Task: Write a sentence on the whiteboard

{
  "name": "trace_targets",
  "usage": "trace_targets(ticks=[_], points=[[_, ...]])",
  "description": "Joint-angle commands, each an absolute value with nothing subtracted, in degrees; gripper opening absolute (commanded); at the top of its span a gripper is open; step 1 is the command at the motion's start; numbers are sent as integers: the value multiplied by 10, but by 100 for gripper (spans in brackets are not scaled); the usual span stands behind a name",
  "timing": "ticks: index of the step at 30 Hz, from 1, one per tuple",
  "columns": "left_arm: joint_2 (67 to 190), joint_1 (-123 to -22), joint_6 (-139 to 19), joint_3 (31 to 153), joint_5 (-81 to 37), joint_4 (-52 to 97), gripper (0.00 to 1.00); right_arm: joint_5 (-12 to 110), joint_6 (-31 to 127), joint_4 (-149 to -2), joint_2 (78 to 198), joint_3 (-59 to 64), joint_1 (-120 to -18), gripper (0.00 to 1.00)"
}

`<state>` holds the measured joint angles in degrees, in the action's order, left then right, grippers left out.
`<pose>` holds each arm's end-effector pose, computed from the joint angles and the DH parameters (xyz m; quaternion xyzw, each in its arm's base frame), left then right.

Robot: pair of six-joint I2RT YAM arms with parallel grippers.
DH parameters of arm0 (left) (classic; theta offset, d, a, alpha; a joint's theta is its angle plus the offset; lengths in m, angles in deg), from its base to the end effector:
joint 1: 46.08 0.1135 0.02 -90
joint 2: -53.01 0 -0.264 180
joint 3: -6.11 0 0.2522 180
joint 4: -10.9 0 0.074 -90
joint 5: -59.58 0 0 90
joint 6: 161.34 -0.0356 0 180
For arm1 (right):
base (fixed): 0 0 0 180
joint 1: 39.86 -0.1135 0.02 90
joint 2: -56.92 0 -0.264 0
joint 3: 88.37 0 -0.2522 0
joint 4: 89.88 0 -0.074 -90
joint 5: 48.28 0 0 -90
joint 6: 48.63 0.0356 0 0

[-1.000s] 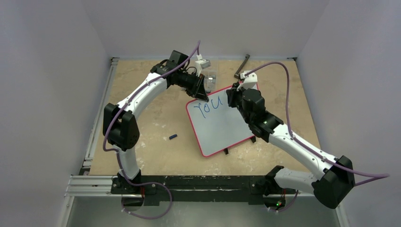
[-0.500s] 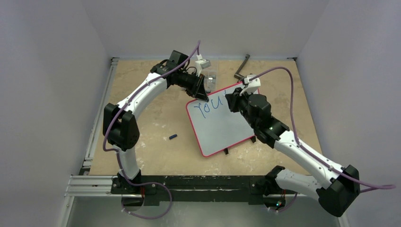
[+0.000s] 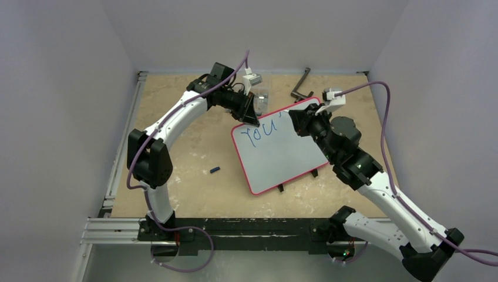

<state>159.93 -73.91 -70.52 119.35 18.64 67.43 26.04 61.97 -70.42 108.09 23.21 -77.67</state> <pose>0.3498 -0.2151 0.3190 0.3371 0.7988 -0.4549 0.2034 0.1667 0.1172 0.3898 -0.0133 0.7200 0.2493 0.6475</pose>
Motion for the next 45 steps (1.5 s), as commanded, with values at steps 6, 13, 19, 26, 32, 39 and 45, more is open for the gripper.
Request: trace_targets(ticks=[6,13,19,26,32,39,45], points=[[1552,-746,-733,1193,172,665,0,213,648,-657,1036,241,-776,0],[1554,-746,-737,1192,167,667,0,198,622,-689,1034,279,-776,0],[1554,-747,-737,1193,165,669,0,209,588,-717,1047,286,-776,0],[1562,-749,-743,1194,159,676,0,235,556,-758,1056,307,-776,0],[1560,-750,-745,1195,155,679,0,229,553,-758,1070,315,-776,0],[1560,-751,-748,1194,153,682,0,211,573,-779,1078,329,-775,0],[1559,-753,-749,1193,152,682,0,212,580,-796,1083,341,-775,0]])
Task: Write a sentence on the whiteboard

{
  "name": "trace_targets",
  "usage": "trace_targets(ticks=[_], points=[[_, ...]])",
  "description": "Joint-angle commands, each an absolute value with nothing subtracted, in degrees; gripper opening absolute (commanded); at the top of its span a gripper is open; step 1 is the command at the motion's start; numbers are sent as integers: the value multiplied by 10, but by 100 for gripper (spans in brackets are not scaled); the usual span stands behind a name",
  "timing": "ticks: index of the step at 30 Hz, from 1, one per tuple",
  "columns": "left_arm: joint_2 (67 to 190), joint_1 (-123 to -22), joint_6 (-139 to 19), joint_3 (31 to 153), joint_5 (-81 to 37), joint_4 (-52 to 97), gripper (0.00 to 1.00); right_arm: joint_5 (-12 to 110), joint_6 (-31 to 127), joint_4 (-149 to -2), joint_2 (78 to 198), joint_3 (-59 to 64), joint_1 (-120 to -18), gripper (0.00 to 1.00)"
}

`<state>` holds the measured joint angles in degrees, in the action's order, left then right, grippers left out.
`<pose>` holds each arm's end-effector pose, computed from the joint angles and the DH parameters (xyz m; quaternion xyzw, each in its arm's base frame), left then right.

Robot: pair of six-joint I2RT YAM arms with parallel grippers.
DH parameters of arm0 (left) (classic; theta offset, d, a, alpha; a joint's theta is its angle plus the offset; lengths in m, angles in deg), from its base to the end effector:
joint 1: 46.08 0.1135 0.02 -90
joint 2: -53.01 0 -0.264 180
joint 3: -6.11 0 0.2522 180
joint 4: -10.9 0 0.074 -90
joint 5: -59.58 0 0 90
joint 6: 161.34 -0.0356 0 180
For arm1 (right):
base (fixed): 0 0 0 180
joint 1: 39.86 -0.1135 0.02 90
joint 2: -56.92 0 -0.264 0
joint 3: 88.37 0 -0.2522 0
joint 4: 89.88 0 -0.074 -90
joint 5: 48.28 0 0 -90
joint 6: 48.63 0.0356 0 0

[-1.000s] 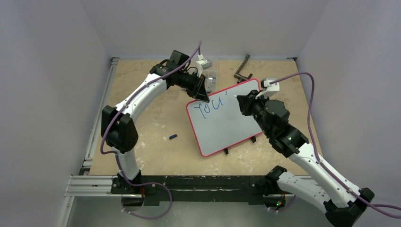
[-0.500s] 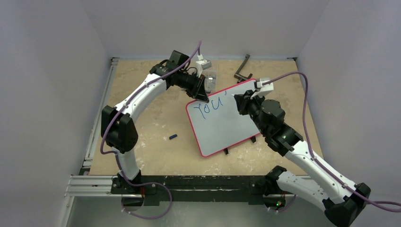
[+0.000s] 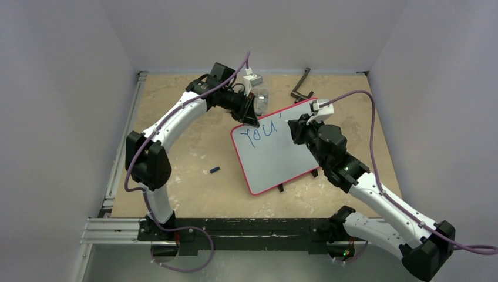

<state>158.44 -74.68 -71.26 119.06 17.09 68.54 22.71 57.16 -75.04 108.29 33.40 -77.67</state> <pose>0.3414 -0.2160 0.3258 0.3451 0.8001 -0.4442 0.2086 0.1748 0.1209 0.3349 -0.0358 0.7512 0.1806 0.6338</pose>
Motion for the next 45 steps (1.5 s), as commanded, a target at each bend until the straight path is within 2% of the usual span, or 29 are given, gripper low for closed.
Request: trace_targets(ticks=[1,27,45], points=[[1558,-753,-749,1193,152,682,0,212,581,-799,1084,341,-775,0],[1550,-756,-748,1190,153,680,0,199,569,-835,1147,328,-775,0],[1546,-759,-746,1191,154,680,0,198,621,-803,1111,417,-775,0]])
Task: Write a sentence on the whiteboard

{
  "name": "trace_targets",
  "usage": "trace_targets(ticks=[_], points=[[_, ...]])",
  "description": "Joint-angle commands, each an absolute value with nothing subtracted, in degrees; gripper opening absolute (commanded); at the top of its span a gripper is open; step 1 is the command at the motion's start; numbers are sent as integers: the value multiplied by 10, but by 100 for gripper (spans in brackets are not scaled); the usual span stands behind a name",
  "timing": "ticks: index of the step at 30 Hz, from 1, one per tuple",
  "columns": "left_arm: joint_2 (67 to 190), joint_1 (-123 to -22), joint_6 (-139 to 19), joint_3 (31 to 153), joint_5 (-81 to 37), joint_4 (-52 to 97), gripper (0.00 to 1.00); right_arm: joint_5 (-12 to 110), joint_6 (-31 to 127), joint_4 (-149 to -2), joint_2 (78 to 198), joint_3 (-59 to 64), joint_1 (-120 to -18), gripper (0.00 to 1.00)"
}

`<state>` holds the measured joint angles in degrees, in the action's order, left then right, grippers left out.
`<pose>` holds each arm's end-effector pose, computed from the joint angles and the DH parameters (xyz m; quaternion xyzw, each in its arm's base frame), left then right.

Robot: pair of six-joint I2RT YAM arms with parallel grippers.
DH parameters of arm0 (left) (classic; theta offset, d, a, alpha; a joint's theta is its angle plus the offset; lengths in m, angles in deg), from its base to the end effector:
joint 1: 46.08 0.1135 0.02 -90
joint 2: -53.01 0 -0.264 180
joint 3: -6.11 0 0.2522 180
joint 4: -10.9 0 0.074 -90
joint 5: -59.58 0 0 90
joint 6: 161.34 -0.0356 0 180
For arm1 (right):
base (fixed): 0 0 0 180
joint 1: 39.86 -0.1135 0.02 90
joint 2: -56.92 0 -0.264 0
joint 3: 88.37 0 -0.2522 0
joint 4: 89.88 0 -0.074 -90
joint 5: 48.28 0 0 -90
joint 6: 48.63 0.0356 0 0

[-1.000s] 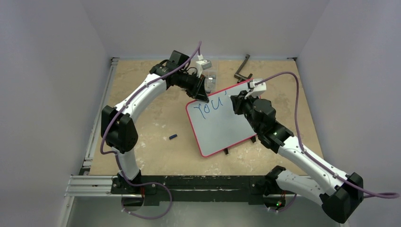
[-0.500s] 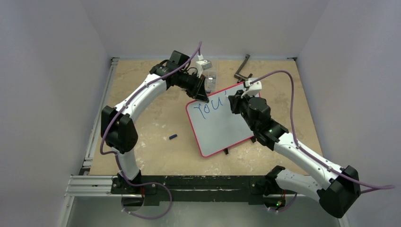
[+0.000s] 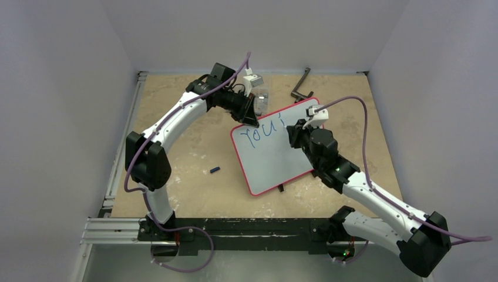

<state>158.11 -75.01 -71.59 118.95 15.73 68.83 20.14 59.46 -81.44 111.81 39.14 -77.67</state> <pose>0.3393 -0.2169 0.3266 0.3470 0.8035 -0.4346 0.2122 0.1861 0.1278 0.2988 -0.0121 0.7664 0.1659 0.6205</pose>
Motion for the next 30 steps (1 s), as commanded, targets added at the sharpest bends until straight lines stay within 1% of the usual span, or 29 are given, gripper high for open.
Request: trace_targets(ticks=[1,6,15,30], points=[[1546,-760,-746,1191,154,680,0,199,624,-802,1109,420,-775,0],[1546,-761,-747,1190,153,680,0,197,624,-799,1108,414,-774,0],[1545,-762,-749,1191,151,681,0,190,599,-802,1137,351,-775,0],[1543,-763,-750,1190,150,682,0,145,566,-799,1178,298,-769,0]])
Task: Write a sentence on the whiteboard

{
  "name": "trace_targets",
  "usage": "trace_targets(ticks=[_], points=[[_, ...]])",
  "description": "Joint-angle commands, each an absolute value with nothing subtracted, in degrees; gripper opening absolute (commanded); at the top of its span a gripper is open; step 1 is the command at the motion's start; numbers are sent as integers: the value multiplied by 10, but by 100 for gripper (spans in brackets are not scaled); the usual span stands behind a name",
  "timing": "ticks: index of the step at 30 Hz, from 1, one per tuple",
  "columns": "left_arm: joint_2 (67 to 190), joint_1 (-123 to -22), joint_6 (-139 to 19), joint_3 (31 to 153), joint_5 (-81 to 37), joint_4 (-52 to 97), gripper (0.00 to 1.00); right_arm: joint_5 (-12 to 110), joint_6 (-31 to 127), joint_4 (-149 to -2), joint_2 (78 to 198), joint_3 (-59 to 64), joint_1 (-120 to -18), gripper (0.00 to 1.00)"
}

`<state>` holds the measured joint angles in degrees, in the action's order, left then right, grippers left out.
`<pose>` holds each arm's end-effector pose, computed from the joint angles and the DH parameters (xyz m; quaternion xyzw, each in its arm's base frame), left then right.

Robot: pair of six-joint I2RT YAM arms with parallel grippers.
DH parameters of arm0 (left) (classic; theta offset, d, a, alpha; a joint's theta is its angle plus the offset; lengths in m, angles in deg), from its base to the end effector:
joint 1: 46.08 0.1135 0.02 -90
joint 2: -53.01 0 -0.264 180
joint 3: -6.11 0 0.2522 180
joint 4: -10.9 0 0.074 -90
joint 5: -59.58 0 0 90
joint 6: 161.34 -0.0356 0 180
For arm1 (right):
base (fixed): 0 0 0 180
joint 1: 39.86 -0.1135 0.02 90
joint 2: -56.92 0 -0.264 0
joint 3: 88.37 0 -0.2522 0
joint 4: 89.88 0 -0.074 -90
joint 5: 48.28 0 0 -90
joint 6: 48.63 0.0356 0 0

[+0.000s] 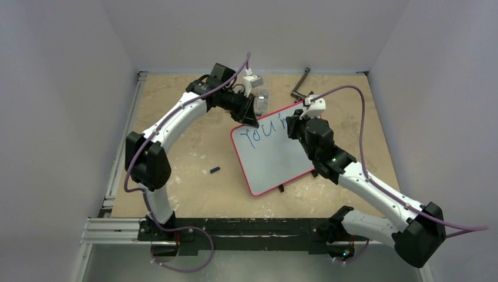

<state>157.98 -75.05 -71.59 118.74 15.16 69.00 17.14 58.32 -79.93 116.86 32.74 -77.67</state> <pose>0.3386 -0.2165 0.3259 0.3457 0.8064 -0.4305 0.2118 0.2021 0.1381 0.3171 -0.0033 0.7660 0.1400 0.6274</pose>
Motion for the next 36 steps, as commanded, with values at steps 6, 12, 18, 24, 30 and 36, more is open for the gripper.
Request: trace_targets(ticks=[6,12,18,24,30,36], points=[[1544,-763,-748,1191,150,681,0,146,559,-792,1164,296,-768,0],[1545,-763,-746,1190,148,680,0,162,564,-789,1115,305,-768,0],[1544,-763,-746,1191,147,680,0,148,574,-772,1092,319,-767,0],[1544,-763,-744,1191,148,680,0,156,592,-775,1095,341,-767,0],[1543,-763,-746,1191,149,680,0,164,597,-786,1112,345,-767,0],[1542,-763,-747,1191,148,681,0,167,598,-796,1127,345,-767,0]])
